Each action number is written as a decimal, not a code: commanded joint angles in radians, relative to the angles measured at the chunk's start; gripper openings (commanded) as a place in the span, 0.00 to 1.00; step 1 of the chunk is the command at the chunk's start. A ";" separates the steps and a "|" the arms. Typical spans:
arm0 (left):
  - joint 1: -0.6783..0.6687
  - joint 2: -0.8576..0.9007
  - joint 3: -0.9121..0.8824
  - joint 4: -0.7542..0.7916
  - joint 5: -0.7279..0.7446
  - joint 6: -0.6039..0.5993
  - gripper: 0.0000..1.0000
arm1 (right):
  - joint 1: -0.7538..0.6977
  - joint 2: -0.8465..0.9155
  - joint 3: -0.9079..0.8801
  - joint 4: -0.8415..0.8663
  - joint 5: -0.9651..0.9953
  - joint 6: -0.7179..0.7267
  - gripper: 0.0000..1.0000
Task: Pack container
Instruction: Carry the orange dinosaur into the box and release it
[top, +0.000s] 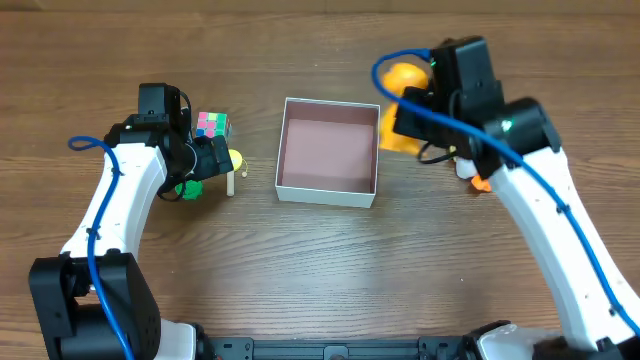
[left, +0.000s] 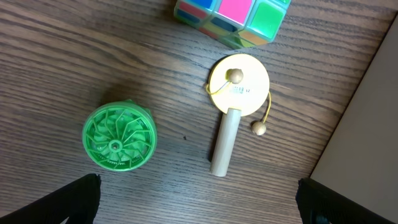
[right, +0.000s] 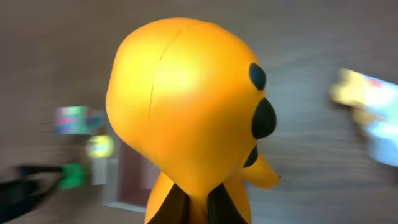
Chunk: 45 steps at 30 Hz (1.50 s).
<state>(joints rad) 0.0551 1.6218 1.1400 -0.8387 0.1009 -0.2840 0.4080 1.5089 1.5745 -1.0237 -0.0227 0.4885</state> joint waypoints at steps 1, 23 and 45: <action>0.008 0.009 0.022 0.002 0.000 0.019 1.00 | 0.115 0.057 -0.011 0.072 0.074 0.148 0.04; 0.008 0.009 0.022 0.001 0.000 0.018 1.00 | 0.225 0.500 -0.013 0.426 -0.024 0.253 0.06; 0.008 0.009 0.022 0.002 0.000 0.018 1.00 | 0.221 0.491 -0.006 0.408 -0.028 0.194 0.34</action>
<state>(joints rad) 0.0551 1.6218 1.1400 -0.8387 0.1009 -0.2840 0.6346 2.0041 1.5547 -0.6147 -0.0479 0.7326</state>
